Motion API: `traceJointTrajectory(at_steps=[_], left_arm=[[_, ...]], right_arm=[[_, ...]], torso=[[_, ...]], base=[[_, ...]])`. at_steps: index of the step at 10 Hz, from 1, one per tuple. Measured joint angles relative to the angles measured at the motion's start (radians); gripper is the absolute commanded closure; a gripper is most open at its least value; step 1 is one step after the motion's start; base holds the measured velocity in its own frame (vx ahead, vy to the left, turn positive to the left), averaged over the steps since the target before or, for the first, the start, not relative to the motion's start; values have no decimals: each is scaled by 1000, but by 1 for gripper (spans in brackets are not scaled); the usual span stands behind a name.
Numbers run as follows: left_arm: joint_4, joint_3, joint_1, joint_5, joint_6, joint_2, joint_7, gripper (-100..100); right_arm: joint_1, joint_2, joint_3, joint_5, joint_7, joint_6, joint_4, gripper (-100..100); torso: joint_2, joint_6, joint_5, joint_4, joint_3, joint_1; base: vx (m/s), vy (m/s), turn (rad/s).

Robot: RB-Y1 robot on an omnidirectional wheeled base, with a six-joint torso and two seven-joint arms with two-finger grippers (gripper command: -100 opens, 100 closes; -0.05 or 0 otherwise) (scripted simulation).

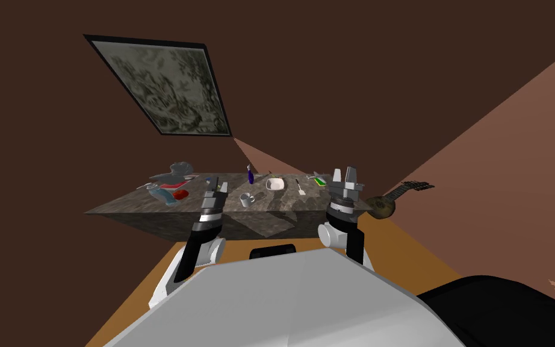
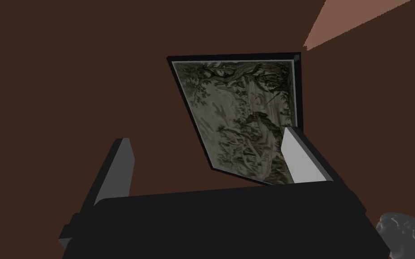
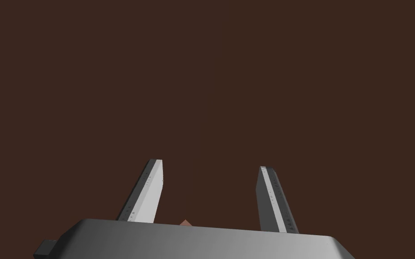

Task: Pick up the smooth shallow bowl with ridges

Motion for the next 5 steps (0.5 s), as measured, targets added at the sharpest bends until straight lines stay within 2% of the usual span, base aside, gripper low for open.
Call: traceJointTrajectory(at_steps=[2,5], left_arm=[[19,-10,-48,17,60,28,32,-100],[35,-20,-86,30,126,43,58,-100]], right_arm=[[0,0,0,0,0,0,0,0],[0,0,0,0,0,0,0,0]], torso=[[1,0,0,0,0,-1],[-2,0,0,0,-1,0]], base=[[-55,-14,-18],[-25,-7,-18]])
